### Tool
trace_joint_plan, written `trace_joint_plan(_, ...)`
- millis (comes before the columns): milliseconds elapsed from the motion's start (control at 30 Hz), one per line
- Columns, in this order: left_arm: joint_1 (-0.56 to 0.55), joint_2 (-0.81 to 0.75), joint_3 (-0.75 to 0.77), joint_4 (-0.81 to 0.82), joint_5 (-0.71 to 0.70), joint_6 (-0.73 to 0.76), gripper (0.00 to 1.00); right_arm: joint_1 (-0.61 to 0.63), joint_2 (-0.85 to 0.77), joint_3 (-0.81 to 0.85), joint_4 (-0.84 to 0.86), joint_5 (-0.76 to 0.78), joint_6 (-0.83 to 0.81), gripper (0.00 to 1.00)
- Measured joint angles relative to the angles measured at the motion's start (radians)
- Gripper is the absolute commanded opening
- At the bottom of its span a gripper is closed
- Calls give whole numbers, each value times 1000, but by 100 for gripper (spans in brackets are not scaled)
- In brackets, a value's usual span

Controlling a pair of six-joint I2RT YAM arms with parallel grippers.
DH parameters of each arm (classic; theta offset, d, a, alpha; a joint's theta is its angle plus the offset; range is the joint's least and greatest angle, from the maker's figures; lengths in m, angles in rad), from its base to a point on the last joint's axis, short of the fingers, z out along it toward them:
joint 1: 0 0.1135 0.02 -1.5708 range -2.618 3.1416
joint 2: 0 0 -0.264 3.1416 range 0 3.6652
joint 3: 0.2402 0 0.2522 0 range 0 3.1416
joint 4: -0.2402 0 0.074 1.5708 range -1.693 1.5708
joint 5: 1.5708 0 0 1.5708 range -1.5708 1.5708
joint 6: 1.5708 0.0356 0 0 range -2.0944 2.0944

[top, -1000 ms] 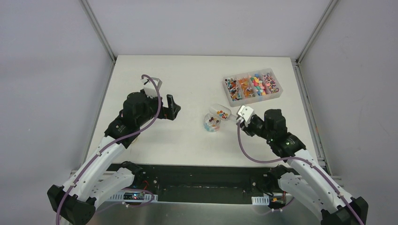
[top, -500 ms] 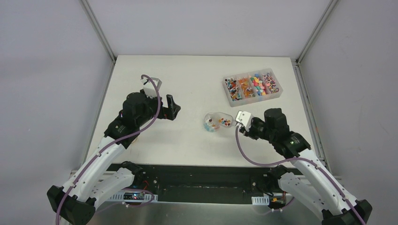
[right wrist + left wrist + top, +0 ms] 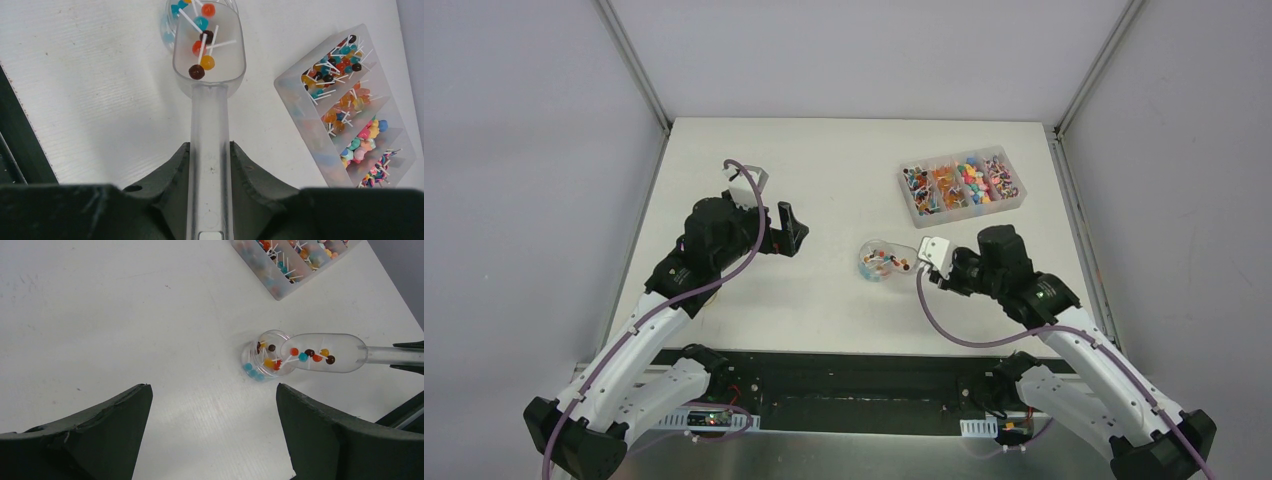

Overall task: Pack the candies
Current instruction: Place the fake candies in the packing bottle.

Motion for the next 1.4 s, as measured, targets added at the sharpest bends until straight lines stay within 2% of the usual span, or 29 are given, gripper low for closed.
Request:
trace_joint_plan(833,0,-8,0,0,-1,0,99,62,72,136,-111,135,-69,0)
trace_joint_plan(1400,0,-10,0,0,-12,0,99,80,74,151,-164,179,-121,0)
